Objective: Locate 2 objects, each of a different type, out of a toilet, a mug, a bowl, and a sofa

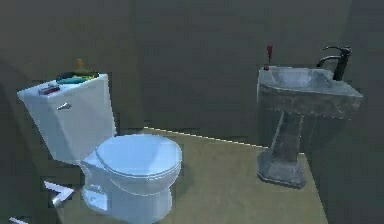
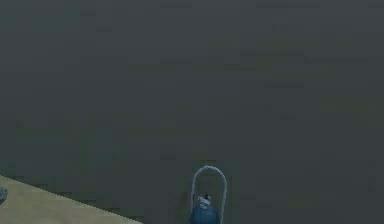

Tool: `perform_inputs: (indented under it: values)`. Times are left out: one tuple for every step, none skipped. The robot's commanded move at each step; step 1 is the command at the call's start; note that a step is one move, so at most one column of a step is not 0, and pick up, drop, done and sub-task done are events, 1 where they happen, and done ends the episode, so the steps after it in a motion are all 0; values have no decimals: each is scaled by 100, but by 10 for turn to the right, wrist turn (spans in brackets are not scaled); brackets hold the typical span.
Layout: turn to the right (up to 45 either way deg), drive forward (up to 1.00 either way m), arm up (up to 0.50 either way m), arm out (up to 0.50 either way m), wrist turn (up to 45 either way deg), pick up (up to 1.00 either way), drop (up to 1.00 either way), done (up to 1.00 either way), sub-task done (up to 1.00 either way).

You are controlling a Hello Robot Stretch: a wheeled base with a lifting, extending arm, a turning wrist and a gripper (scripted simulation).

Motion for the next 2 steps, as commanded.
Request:
perform_inputs:
  values:
    - [0,30,0,0,0,0,0,0,0]
    - [-270,0,0,0,0,0,0,0,0]
